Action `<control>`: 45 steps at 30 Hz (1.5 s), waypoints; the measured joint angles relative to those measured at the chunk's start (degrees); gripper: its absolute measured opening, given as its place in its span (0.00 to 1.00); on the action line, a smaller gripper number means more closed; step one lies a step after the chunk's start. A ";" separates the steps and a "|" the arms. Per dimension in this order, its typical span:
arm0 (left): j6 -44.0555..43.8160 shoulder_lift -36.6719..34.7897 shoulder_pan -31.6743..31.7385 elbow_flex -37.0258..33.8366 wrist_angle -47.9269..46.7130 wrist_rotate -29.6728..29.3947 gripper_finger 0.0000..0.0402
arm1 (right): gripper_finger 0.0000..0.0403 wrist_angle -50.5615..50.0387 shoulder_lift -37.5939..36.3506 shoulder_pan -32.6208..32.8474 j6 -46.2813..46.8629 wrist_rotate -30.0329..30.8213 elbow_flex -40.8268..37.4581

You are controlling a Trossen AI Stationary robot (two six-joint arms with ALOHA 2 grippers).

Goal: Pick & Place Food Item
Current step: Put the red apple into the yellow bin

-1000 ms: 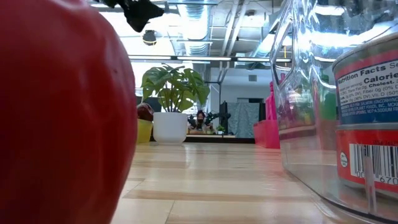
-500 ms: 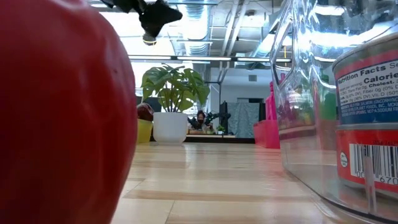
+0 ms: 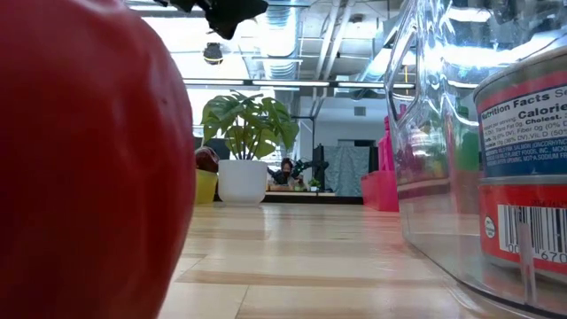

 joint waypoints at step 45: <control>-5.41 33.60 -28.54 0.02 38.98 0.05 0.71 | 0.00 10.42 8.63 -3.28 5.09 -0.17 -0.07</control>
